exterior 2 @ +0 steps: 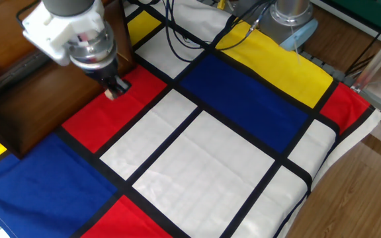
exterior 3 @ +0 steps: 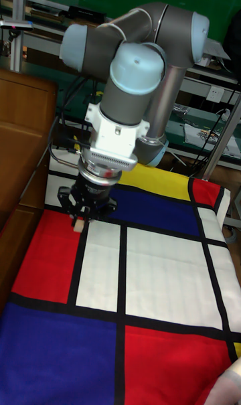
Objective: Put the object on the shelf
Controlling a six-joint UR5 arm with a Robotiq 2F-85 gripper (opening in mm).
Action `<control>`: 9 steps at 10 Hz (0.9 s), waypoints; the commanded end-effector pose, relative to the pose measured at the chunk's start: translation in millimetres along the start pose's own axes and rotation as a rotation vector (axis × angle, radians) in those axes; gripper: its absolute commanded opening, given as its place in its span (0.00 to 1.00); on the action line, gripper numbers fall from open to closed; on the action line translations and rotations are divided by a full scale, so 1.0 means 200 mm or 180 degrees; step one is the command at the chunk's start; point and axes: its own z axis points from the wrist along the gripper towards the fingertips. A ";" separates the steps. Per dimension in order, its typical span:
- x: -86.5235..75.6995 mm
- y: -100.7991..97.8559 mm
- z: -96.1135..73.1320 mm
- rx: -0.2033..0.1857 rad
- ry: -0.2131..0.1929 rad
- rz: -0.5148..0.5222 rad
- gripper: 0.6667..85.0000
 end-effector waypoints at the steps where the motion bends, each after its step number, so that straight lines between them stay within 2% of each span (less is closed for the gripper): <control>1: -0.05 0.07 0.02 -0.0167 -0.0034 -0.0051 0.00; 2: -0.12 0.14 0.05 -0.0293 -0.0063 -0.0053 0.00; 4: -0.16 0.17 0.05 -0.0371 -0.0170 0.0091 0.00; 6: -0.31 0.15 0.03 -0.0351 -0.0527 0.0300 0.00; 7: -0.34 0.14 0.03 -0.0325 -0.0595 0.0327 0.00; 9: -0.24 0.07 0.05 -0.0138 -0.0360 0.0410 0.00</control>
